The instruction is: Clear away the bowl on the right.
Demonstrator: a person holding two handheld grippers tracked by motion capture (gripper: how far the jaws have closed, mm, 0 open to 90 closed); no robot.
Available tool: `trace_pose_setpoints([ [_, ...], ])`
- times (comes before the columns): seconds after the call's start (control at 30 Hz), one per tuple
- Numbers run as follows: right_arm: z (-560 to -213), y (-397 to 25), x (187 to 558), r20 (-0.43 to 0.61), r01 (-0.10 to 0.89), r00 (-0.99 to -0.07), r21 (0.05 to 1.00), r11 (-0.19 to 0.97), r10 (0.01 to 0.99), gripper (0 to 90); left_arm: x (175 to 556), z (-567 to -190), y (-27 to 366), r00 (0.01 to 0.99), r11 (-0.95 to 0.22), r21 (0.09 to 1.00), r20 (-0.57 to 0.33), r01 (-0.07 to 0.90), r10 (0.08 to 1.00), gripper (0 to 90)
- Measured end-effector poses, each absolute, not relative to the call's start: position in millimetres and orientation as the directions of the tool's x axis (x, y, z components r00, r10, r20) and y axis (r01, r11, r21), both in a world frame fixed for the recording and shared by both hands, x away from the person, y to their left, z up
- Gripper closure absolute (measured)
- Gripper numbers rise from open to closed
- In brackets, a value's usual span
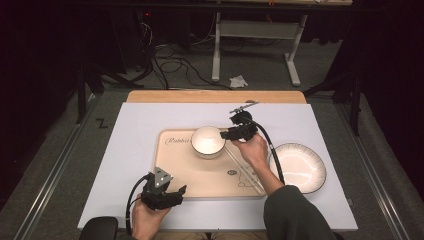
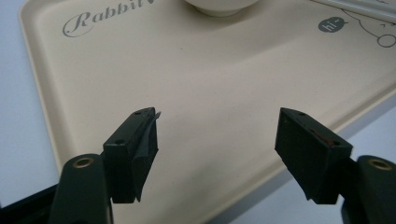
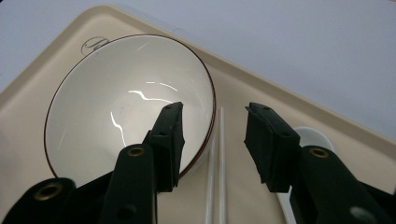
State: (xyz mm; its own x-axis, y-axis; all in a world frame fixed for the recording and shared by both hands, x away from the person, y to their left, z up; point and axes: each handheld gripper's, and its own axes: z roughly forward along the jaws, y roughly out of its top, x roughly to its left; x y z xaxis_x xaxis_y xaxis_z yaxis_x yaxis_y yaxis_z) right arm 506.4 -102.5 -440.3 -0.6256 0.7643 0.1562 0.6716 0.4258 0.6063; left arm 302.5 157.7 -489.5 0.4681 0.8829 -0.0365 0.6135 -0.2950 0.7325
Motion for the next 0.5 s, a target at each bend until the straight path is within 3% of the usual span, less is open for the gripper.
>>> trace_pose_setpoints([
  [0.5, -426.0, -130.1, 481.3, 0.147, 0.652, -0.641, 0.623, 0.432, 0.753, 59.7, 313.4, -490.4, 146.6, 0.517, -0.329, 0.731, -0.038, 0.598, 0.855, 30.0],
])
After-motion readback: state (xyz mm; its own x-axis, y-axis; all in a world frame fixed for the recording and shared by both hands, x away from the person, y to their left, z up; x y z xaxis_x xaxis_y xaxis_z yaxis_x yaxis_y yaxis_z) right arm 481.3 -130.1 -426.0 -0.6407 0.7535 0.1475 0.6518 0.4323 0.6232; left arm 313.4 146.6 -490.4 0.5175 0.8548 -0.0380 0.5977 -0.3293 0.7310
